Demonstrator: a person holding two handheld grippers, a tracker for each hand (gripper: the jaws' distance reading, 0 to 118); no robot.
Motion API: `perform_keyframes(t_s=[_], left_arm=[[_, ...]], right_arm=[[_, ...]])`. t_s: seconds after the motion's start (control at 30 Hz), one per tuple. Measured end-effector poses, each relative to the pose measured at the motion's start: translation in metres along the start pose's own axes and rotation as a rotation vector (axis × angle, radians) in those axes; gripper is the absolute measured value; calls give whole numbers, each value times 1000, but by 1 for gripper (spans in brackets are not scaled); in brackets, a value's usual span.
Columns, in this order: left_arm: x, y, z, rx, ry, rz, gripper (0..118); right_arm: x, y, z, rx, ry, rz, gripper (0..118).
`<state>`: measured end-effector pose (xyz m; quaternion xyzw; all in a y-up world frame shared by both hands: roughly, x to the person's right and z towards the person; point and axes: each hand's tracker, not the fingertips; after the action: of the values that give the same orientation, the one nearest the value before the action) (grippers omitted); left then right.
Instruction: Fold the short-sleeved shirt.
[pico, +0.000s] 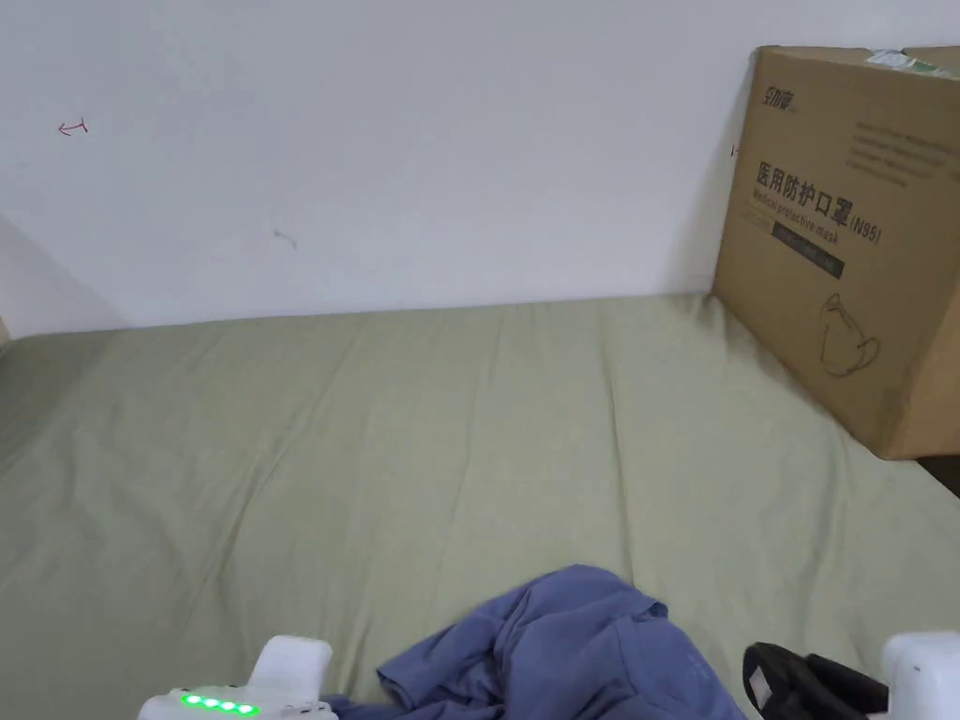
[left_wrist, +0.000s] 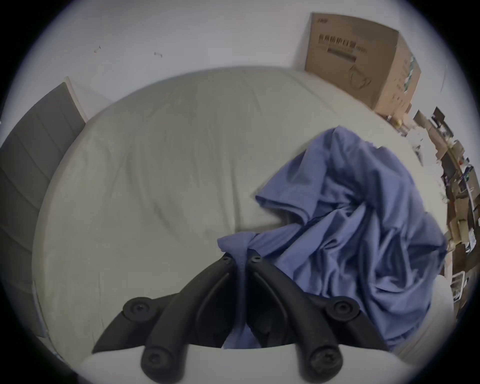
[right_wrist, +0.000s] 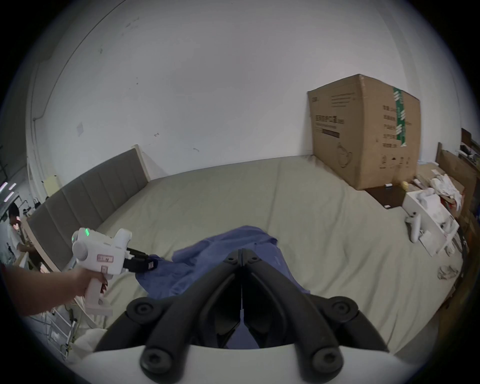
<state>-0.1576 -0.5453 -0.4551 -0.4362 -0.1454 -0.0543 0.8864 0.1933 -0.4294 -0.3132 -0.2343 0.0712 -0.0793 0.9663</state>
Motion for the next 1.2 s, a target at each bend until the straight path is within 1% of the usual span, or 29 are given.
perform_keyframes(t_s=[0.07, 0.1, 0.13, 0.2, 0.23, 0.27, 0.3, 0.33, 0.37, 0.4, 0.43, 0.6, 0.7, 0.77, 0.8, 0.83, 0.87, 0.9, 0.93, 0.97, 1.0, 1.07, 1.1, 1.13, 1.2], left_arm=[[-10, 3, 22, 65, -48, 97, 4], [-14, 2, 36, 108, -75, 143, 4], [-16, -1, 49, 144, -99, 169, 4], [-18, -6, 67, 186, -114, 194, 4], [-18, -10, 74, 181, -117, 196, 4], [-18, -14, 78, 185, -119, 201, 4], [-18, -18, 81, 185, -122, 208, 4], [-19, -21, 81, 179, -130, 219, 4], [-22, -24, 81, 172, -136, 234, 4], [-24, -28, 81, 170, -140, 251, 4], [-27, -31, 80, 172, -140, 269, 4], [-36, -42, 60, 147, -126, 332, 4], [-40, -47, 53, 127, -121, 361, 4], [-40, -53, 49, 110, -122, 377, 4], [-41, -55, 48, 104, -118, 384, 4], [-42, -56, 47, 98, -117, 386, 4], [-43, -59, 47, 92, -119, 386, 4], [-43, -59, 47, 89, -118, 385, 4], [-43, -59, 49, 88, -119, 385, 4], [-44, -60, 50, 89, -125, 389, 4], [-43, -60, 53, 92, -132, 402, 4], [-40, -58, 64, 104, -131, 419, 4], [-38, -57, 71, 123, -127, 418, 4], [-36, -56, 81, 145, -128, 406, 4], [-34, -48, 104, 194, -116, 356, 4]], right_arm=[[3, 24, -14, 16, 20, 21, 0], [5, 39, -26, 18, 24, 50, 0], [6, 55, -42, -5, 36, 78, 0], [12, 82, -83, -117, 103, 87, 1], [15, 92, -108, -179, 144, 73, 17], [19, 101, -130, -254, 184, 57, 67], [23, 107, -155, -319, 221, 6, 103], [26, 109, -180, -399, 221, -11, 118], [27, 109, -202, -447, 219, -13, 118], [29, 107, -223, -437, 220, -36, 118], [31, 104, -246, -499, 203, -5, 118], [37, 71, -339, -755, 18, 119, 118], [43, 47, -374, -884, -150, 212, 116], [47, 36, -376, -867, -103, 193, 115], [49, 33, -376, -894, -58, 161, 111], [49, 32, -373, -891, -35, 120, 99], [47, 33, -367, -860, -63, 132, 92], [43, 36, -353, -811, -46, 144, 82], [42, 37, -348, -829, -9, 159, 61], [42, 39, -343, -835, 8, 184, 24], [43, 41, -337, -841, 56, 179, 3], [41, 47, -308, -784, 69, 120, 3], [42, 52, -294, -751, 96, 88, 3], [44, 58, -278, -722, 123, 49, 3], [49, 74, -238, -645, 141, -1, 3]])
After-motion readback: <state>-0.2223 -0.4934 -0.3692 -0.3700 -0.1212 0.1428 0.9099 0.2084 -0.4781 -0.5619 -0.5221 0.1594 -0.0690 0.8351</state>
